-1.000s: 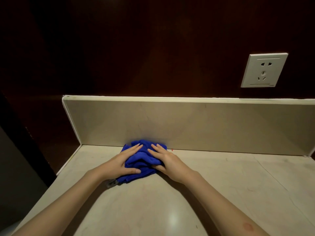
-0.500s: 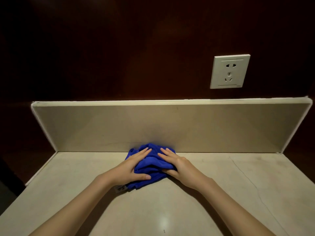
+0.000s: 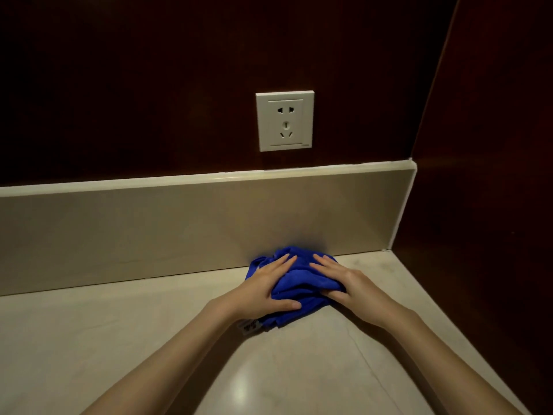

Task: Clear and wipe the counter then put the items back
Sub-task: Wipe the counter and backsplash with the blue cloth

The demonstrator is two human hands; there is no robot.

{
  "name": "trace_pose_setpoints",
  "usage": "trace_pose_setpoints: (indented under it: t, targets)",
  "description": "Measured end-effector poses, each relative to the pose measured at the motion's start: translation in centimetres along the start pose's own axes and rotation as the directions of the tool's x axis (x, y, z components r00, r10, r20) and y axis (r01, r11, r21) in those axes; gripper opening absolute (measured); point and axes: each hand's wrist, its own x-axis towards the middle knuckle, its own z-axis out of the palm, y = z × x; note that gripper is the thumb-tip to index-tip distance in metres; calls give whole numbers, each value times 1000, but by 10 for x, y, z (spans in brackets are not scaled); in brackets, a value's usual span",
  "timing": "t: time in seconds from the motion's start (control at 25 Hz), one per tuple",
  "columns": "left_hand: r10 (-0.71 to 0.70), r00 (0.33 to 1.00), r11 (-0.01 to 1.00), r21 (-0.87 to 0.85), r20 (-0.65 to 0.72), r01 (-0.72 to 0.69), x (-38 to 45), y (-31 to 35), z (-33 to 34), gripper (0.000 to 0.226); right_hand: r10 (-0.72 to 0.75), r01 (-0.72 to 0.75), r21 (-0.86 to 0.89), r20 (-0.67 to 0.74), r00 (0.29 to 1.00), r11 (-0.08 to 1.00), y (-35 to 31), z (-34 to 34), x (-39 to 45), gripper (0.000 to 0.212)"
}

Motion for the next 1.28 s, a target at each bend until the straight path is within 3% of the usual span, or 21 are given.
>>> trace_pose_setpoints:
  t: [0.32, 0.48, 0.68, 0.88, 1.28]
  targets:
    - [65, 996, 997, 33, 57, -67, 89, 62, 44, 88, 263, -287, -200, -138, 955, 937, 47, -51, -38, 59]
    - [88, 993, 995, 33, 84, -91, 114, 82, 56, 90, 357, -399, -210, -211, 910, 892, 51, -58, -49, 64]
    - [92, 993, 995, 17, 70, -94, 119, 80, 56, 92, 435, -455, -102, -174, 884, 884, 39, -58, -44, 72]
    - [88, 994, 996, 6, 57, -89, 108, 80, 55, 91, 455, -485, -88, -233, 859, 870, 26, -52, -55, 69]
    - [194, 967, 968, 126, 164, -215, 50, 112, 74, 96, 451, -479, -84, -229, 863, 874, 0, -41, -138, 70]
